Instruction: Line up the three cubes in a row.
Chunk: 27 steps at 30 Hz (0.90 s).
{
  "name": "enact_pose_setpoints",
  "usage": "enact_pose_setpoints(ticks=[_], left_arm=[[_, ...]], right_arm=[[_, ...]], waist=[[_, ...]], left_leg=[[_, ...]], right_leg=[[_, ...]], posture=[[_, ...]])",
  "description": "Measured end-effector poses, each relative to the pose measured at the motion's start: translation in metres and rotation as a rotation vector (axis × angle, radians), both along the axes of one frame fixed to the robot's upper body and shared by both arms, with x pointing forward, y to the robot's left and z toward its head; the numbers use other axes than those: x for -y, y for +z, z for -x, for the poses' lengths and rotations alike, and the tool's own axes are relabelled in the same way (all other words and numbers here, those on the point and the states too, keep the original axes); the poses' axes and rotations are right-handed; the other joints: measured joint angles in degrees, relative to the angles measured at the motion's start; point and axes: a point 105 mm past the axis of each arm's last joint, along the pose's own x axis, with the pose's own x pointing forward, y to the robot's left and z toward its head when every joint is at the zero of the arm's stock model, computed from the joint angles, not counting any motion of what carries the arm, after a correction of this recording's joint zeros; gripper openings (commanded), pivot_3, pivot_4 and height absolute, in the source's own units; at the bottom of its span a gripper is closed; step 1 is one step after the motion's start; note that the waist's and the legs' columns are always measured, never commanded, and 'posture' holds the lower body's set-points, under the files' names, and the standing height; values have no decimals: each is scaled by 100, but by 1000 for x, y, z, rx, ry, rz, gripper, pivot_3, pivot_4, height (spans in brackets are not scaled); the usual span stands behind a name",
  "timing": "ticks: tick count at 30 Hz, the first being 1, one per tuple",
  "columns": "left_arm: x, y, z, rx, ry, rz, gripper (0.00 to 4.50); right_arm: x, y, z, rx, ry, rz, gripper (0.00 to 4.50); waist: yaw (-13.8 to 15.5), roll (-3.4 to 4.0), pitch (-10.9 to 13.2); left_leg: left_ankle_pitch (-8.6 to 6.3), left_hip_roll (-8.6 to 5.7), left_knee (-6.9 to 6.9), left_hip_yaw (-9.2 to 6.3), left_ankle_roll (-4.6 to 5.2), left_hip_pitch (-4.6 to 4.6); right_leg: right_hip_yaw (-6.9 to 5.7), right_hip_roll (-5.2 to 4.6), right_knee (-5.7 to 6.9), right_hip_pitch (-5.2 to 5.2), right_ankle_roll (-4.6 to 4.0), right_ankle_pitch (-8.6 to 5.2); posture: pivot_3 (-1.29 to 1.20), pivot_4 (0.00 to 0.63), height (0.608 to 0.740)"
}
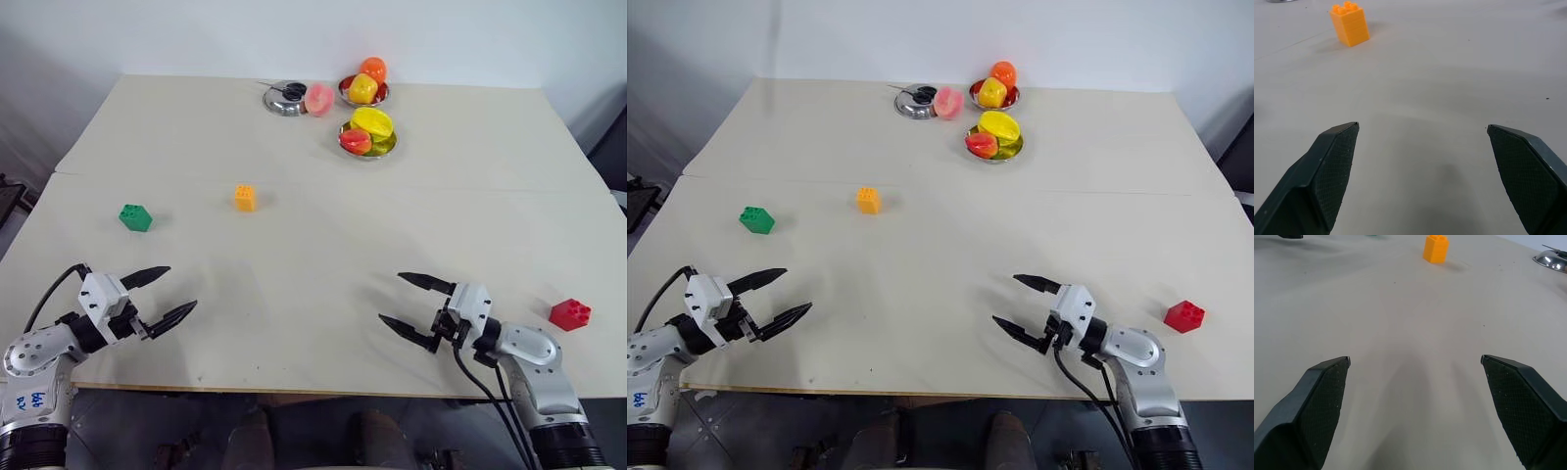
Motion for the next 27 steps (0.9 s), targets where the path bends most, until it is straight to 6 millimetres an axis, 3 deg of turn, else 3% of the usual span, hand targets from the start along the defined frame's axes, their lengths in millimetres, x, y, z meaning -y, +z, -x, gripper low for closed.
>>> enact_pose_setpoints(ticks=[9,14,17,23,27], left_arm=[[6,5,-1,-31,-18,67,4470],[85,21,1,-70,-390,55,4470],[114,22,0,-87,-482,82,4470],[145,29,-7,-64,-584,101,4470],[163,21,-5,-105,-640,110,4470]], right_arm=[[6,4,2,9,-27,-22,4500],[79,46,35,95,-361,-117,4500],[115,57,63,102,-536,-101,4500],[167,47,112,45,-834,-114,4500],[197,21,140,-67,-981,-111,4500]], waist=[[3,0,0],[268,11,1],[264,7,-1],[173,14,-6],[135,15,-7]], left_leg=[[0,0,1,0,0,-2],[-9,-3,14,-2,1,-5],[-7,-1,7,-3,-1,0],[-7,-1,4,-3,0,3],[-7,-1,0,-3,0,4]], right_leg=[[0,0,1,0,0,0],[-1,-1,-10,10,-1,1],[0,3,-11,10,-1,1],[-1,3,-18,18,-1,1],[-1,3,-19,15,-1,1]], posture=[[0,150,740],[0,150,740],[0,150,740],[0,150,740],[0,150,740]])
